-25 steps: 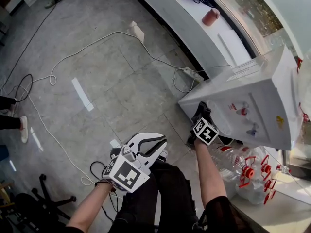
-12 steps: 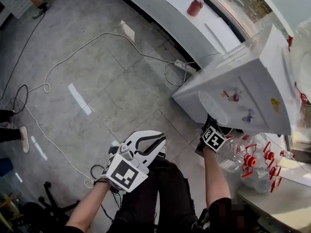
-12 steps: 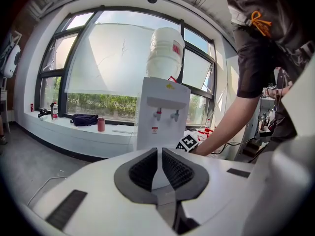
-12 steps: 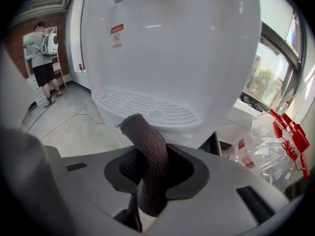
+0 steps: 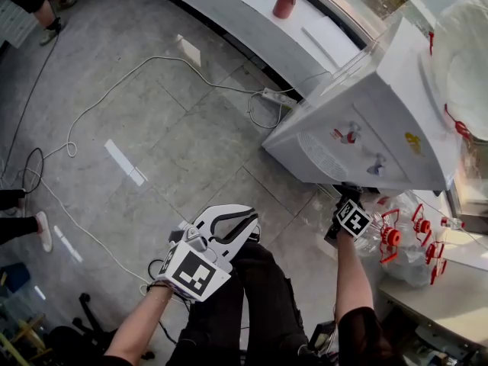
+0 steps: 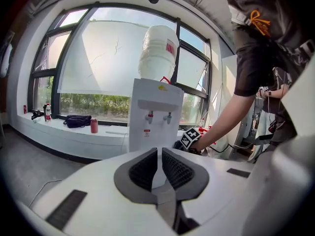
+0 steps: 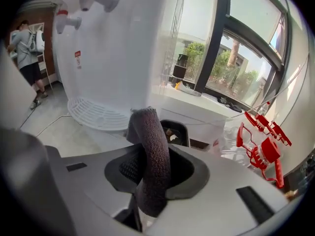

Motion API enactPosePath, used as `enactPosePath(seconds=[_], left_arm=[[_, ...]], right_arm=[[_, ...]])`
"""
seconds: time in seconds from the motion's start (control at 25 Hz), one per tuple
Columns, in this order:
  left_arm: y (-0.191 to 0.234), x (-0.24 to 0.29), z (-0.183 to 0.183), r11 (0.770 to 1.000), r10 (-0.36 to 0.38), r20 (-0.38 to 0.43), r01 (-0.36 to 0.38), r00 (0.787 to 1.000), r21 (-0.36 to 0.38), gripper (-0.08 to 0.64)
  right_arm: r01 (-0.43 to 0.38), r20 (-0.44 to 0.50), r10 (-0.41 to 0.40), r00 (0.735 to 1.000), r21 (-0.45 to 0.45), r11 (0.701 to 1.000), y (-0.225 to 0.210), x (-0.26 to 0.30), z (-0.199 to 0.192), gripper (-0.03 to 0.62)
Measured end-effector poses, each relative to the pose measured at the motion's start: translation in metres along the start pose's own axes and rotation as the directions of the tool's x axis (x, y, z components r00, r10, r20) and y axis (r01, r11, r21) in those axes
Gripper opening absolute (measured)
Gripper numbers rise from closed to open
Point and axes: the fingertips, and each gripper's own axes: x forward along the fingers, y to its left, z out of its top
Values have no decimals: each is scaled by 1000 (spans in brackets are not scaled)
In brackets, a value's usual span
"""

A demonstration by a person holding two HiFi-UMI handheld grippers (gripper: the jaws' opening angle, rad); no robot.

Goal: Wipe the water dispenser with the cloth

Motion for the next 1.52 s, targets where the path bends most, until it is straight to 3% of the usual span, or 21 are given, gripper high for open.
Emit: enactPosePath(seconds=[0.2,0.4,0.6,0.76,1.16,1.52], left_arm=[[-13,-10,36,1000,-25,-3,26,1000,10,43],[-23,-24,82,998,-49,-9,49,999,32,42],[-37,-44,133,996,-69,3,69,998,63,43],[-49,-64,163,992,-82,7,81,997,93,43],[-99,-128,211,994,-92,17,91,996,58,43],[-139,-207,214,1000,-8,41,9,999,-19,43]], right_arm=[[-76,19,76,997,-7,997,0,-36,14,110],[-267,67,268,961,-21,964,28,-93,38,110],[-462,121,461,879,-19,887,60,-183,75,112],[-569,177,560,809,-6,823,75,-257,101,112],[-707,250,689,680,-24,707,93,-444,135,112],[-766,302,768,564,-157,624,101,-569,148,112]])
